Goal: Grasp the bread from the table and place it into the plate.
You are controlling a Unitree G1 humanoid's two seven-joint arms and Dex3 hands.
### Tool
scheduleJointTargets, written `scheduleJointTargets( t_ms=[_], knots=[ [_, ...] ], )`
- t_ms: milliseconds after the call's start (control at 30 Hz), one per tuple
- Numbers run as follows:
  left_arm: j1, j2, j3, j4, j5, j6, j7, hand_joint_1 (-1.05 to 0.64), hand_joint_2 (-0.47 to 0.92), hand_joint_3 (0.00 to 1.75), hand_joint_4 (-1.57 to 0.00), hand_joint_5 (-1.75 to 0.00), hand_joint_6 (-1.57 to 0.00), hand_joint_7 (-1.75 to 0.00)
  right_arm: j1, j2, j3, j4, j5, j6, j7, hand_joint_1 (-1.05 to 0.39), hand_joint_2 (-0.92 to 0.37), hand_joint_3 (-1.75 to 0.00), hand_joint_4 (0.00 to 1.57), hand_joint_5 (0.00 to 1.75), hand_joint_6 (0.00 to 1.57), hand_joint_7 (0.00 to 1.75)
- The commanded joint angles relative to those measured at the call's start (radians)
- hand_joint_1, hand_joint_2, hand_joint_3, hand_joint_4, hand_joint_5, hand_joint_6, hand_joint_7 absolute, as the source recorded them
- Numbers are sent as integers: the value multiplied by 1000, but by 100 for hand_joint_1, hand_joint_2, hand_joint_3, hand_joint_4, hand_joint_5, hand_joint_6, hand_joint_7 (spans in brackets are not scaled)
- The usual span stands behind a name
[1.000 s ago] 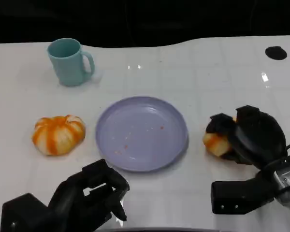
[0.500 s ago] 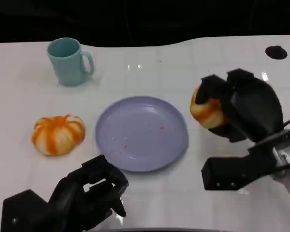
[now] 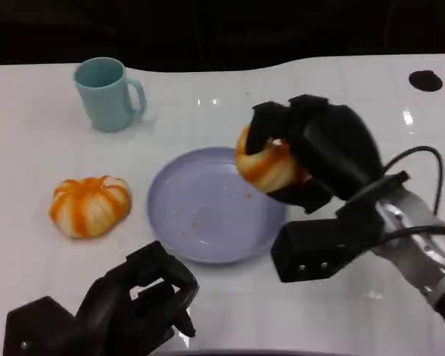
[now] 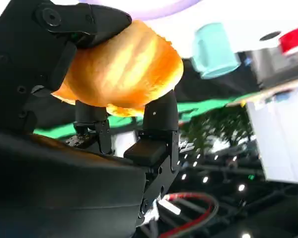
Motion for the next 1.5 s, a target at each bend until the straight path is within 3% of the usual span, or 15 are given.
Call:
scheduleJointTargets(
  t_ms=[33,233,500,600,633,700,733,800,933,1133,1333,1500],
  knots=[
    [18,2,-10,-22,0,3,11,-59,92,32,-67,-175,-57,-154,-62,50,29,80,-8,-33,-17,-19,-32,-136,97,175,80,166],
    [29,1,-18,-31,2,8,18,-58,92,30,-67,-175,-59,-150,-107,122,70,223,-37,-50,-93,-19,-29,-138,99,175,78,174],
    [36,2,-19,-38,-19,19,13,-57,92,29,-65,-175,-60,-148,-143,181,71,383,-26,-56,-137,-16,-36,-128,94,175,74,174],
    [39,4,-19,-41,-18,17,12,-57,92,29,-65,-175,-59,-148,-146,186,65,403,-15,-48,-125,-16,-39,-123,86,175,79,145],
    [39,5,-19,-44,-17,21,12,-56,92,29,-65,-175,-59,-148,-147,183,66,399,-11,-30,-95,-19,-44,-108,78,157,79,113],
    [39,5,-19,-46,-15,24,14,-56,92,29,-65,-175,-59,-148,-148,172,72,380,-9,2,-25,-27,-65,-66,69,112,77,60],
    [40,5,-19,-46,-15,24,14,-57,92,29,-65,-175,-59,-149,-147,162,76,366,-8,10,17,-34,-78,-44,56,88,71,32],
    [40,5,-19,-45,-13,22,14,-57,92,30,-65,-175,-59,-149,-143,147,81,338,-7,16,78,-48,-89,-25,29,59,52,7],
    [38,6,-22,-41,2,11,19,-56,92,30,-65,-174,-58,-150,-116,107,81,247,1,35,201,-67,-92,-26,3,42,27,1],
    [33,5,-21,-34,2,7,20,-58,92,31,-66,-175,-59,-150,-25,48,48,23,60,108,388,-78,-92,-29,0,21,16,1],
    [28,4,-21,-28,10,-3,19,-58,92,32,-66,-175,-59,-149,103,-45,-1,-224,117,110,491,-80,-92,-25,0,23,17,1],
    [25,4,-18,-26,10,-1,18,-59,92,32,-67,-175,-60,-150,203,-93,-57,-355,210,85,541,-79,-92,-24,0,30,18,2]
  ],
)
